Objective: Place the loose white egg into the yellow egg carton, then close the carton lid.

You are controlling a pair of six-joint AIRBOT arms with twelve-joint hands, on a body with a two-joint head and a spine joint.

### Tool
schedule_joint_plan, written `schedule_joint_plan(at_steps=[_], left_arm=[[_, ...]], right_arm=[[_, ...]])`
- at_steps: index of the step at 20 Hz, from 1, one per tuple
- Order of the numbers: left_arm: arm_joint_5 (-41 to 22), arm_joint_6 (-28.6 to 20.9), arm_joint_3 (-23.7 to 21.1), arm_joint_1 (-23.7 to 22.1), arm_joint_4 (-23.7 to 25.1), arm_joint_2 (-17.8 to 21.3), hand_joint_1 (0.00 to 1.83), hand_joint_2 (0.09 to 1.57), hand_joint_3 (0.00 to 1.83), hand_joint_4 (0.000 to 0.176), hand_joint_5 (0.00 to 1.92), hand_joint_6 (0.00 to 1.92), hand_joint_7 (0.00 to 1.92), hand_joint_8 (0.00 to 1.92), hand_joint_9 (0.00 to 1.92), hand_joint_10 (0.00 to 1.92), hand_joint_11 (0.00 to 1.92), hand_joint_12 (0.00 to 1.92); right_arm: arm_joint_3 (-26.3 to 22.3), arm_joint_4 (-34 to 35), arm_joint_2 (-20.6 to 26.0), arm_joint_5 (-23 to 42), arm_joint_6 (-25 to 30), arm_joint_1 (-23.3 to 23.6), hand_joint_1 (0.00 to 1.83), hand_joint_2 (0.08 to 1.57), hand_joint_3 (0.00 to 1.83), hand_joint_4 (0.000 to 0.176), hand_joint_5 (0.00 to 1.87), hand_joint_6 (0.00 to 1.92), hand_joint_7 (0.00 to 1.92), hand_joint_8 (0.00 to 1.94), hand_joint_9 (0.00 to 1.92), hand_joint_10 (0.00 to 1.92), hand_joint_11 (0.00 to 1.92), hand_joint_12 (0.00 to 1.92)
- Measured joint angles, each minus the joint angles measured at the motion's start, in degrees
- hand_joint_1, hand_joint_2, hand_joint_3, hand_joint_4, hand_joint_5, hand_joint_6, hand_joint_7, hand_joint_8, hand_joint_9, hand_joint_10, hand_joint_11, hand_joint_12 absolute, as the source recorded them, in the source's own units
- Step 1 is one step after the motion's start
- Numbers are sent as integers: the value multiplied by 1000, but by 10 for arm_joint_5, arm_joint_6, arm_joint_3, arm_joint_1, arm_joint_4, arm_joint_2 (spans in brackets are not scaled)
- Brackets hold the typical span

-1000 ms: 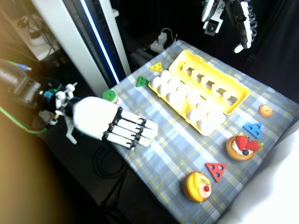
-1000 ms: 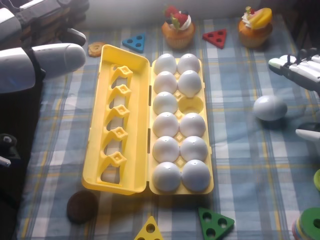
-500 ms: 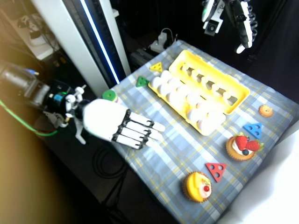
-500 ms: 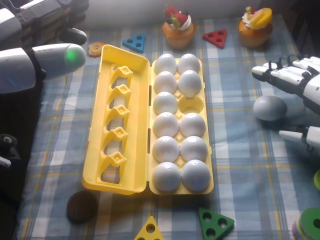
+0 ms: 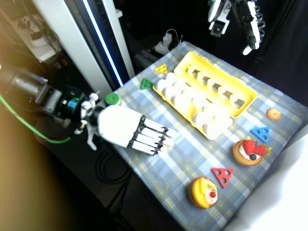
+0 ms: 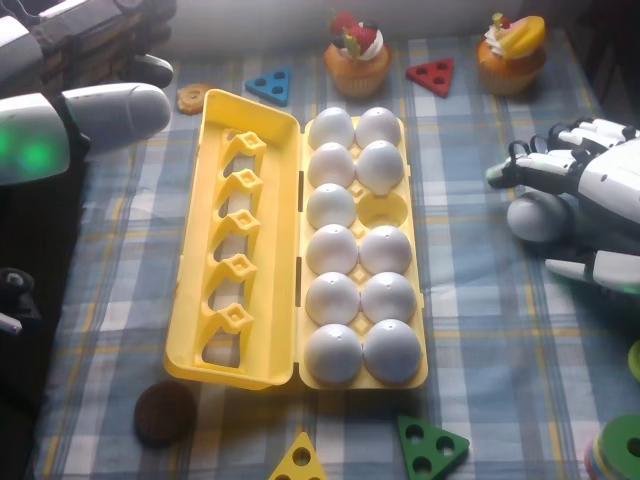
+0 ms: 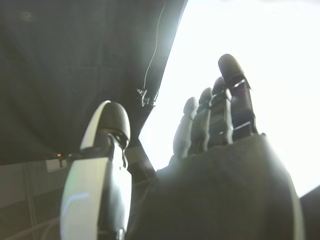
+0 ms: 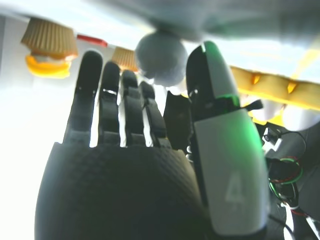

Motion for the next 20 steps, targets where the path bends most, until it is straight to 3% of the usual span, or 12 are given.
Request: schedule_joint_plan(at_steps=[1, 2, 3, 4, 6, 9, 11, 13, 15, 16, 19, 20], left_arm=[[0, 0, 0, 0, 0, 0, 613, 1218, 0, 0, 88, 5, 62, 3, 61, 4, 0, 861], [0, 0, 0, 0, 0, 0, 612, 1217, 0, 0, 85, 3, 60, 2, 60, 3, 0, 862], [-1, 0, 0, 0, 0, 0, 615, 1220, 0, 0, 91, 2, 61, 1, 58, 2, 0, 823], [-4, 0, 0, 0, 0, 0, 616, 1219, 0, 0, 92, 2, 62, 1, 61, 3, 0, 815], [-10, 0, 0, 0, 0, 0, 643, 1217, 0, 0, 85, 0, 51, 0, 46, 1, 0, 782], [-17, 0, 0, 0, -1, 0, 620, 1226, 1, 0, 87, 0, 53, 1, 55, 3, 0, 787], [-17, 0, 0, 0, -2, 0, 629, 1231, 0, 0, 93, 0, 61, 1, 69, 5, 0, 889], [-20, 0, -1, 0, -2, 0, 669, 1230, 0, 0, 82, 0, 50, 0, 51, 4, 0, 823], [-25, 0, -1, 0, -2, 1, 678, 1225, 0, 0, 82, 0, 46, 0, 46, 2, 0, 816], [-27, 0, -1, 0, -3, 1, 682, 1224, 0, 0, 88, 1, 47, 0, 44, 1, 0, 788], [-30, 0, -5, 0, 1, 1, 684, 1222, 0, 0, 96, 3, 43, 3, 37, 6, 0, 746], [-31, 0, -5, 0, 0, 2, 693, 1219, 0, 0, 101, 1, 50, 2, 44, 6, 0, 798]], right_arm=[[1, 4, -1, -3, -2, 1, 1266, 1225, 5, 0, 418, 538, 698, 1190, 568, 1190, 461, 1795], [1, 4, -1, -4, -2, 2, 1301, 1219, 0, 0, 476, 563, 754, 1324, 720, 1289, 636, 1836], [1, 4, -1, -7, -3, 4, 1216, 1247, 3, 0, 642, 1223, 746, 1402, 917, 1463, 882, 1903], [2, 4, -1, -6, -5, 8, 1198, 1261, 3, 0, 669, 1373, 731, 1465, 974, 1736, 1041, 1917], [3, 4, -1, -9, -7, 11, 1191, 1290, 4, 0, 628, 1267, 724, 1679, 1011, 1890, 1152, 1921], [-3, -3, 3, -7, -8, 15, 1187, 1285, 1, 0, 648, 1447, 698, 1556, 1059, 1907, 1199, 1921], [-20, -22, 20, -4, -8, 19, 1153, 1352, 10, 0, 517, 1417, 640, 1819, 985, 1920, 1128, 1921], [-32, -40, 36, 21, -8, 23, 1115, 1362, 8, 0, 594, 1506, 502, 1786, 404, 1784, 489, 1921], [-42, -61, 53, 35, -7, 36, 1042, 1349, 0, 0, 587, 1603, 433, 1270, 292, 1392, 106, 1906], [-43, -70, 55, 40, -7, 40, 1104, 1339, 2, 0, 640, 1659, 522, 1452, 334, 1373, 121, 1918], [-48, -101, 54, 42, 0, 58, 1039, 1328, 0, 0, 603, 1558, 499, 1051, 341, 1318, 127, 1919], [-50, -115, 54, 38, 2, 66, 1106, 1332, 0, 0, 657, 1623, 551, 1506, 365, 1434, 193, 1921]])
